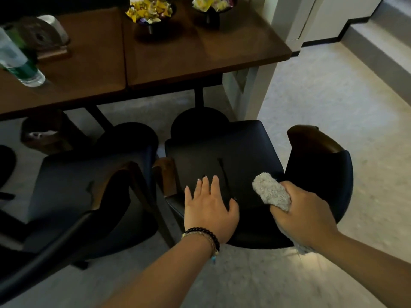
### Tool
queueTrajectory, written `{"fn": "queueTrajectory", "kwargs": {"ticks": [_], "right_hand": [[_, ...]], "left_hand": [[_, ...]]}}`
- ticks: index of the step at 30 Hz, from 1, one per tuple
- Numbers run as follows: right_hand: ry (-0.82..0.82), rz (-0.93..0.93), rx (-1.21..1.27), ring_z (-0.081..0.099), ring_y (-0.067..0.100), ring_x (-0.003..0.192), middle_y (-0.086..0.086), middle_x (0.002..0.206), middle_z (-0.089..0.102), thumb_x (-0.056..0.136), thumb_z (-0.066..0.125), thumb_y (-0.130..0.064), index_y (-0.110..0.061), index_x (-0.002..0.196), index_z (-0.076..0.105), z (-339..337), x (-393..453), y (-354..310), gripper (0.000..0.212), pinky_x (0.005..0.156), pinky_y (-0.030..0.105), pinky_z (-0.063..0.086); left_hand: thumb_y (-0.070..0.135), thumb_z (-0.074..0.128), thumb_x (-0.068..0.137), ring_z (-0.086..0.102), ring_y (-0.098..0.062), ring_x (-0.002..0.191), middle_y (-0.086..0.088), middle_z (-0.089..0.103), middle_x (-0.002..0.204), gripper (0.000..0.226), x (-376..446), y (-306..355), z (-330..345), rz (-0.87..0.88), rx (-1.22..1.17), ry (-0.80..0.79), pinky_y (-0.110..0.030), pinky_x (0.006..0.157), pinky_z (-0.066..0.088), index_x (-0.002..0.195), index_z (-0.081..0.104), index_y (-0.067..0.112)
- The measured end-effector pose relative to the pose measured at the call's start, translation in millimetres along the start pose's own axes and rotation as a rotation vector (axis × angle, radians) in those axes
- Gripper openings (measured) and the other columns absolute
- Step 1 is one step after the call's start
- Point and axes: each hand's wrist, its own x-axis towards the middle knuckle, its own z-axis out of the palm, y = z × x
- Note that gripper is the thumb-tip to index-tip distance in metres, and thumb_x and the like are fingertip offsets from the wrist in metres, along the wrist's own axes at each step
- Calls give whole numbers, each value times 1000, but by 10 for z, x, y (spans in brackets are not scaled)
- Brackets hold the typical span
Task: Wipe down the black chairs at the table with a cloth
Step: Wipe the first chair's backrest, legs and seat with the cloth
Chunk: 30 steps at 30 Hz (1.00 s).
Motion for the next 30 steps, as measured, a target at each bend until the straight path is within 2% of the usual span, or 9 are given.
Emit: {"fn": "queueTrajectory", "kwargs": {"ticks": [8,15,17,18,21,23,25,27,30], "right_hand": [[12,-13,-85,54,4,64,-10,80,64,81,70,-43,-23,108,61,25,-10,-17,35,50,20,45],[-81,-31,-176,45,1,53,-16,67,51,82,62,-47,-34,88,48,-1,85,-65,21,43,21,26],[-139,-26,-195,46,1,54,-16,68,51,83,60,-49,-34,89,47,-12,62,-83,21,43,21,27],[-164,-15,-209,46,1,54,-16,68,51,84,58,-50,-34,90,47,-17,65,-84,21,43,21,27],[-327,43,-148,50,1,59,-16,71,54,87,51,-50,-33,84,45,16,216,-68,18,47,23,30],[-463,133,109,53,0,66,-13,79,60,90,51,-41,-33,84,49,110,468,-99,10,52,21,35],[-536,188,289,53,-2,73,-10,87,61,90,55,-35,-32,91,52,271,751,-158,4,56,17,35],[-565,213,367,52,0,77,-11,92,59,88,58,-37,-34,98,49,504,1018,-214,14,58,19,35],[-666,258,540,54,4,87,-13,100,58,85,61,-37,-40,110,45,914,1299,-324,30,64,23,39]], "left_hand": [[60,24,83,-10,-20,149,-5,-3,162,80,-65,14,-25,-52,-18,72,-47,118,-10,154,9,25],[60,29,84,-12,-19,148,-4,-4,162,75,-44,5,-9,-44,-40,144,-44,118,-10,152,17,29],[51,40,88,-6,-19,149,-3,0,162,64,-104,-13,-36,-46,-146,237,-42,119,-2,147,29,30],[41,48,90,2,-19,149,-2,3,162,56,-92,-43,-71,-72,-262,315,-40,119,8,143,37,29],[19,57,92,11,-21,147,2,4,160,46,112,-217,-245,-328,-526,462,-33,113,26,136,45,26],[23,53,96,13,-25,146,0,2,161,52,300,-325,-392,-601,-584,381,-39,114,28,144,35,24],[32,44,100,31,-33,139,-10,18,158,56,440,-375,-433,-834,-596,226,-44,107,34,150,23,19],[39,37,102,50,-35,123,-14,46,142,52,489,-403,-412,-889,-516,130,-46,96,42,148,29,16],[41,34,102,59,-33,105,-11,59,121,42,491,-427,-384,-883,-468,127,-44,84,49,134,44,17]]}}
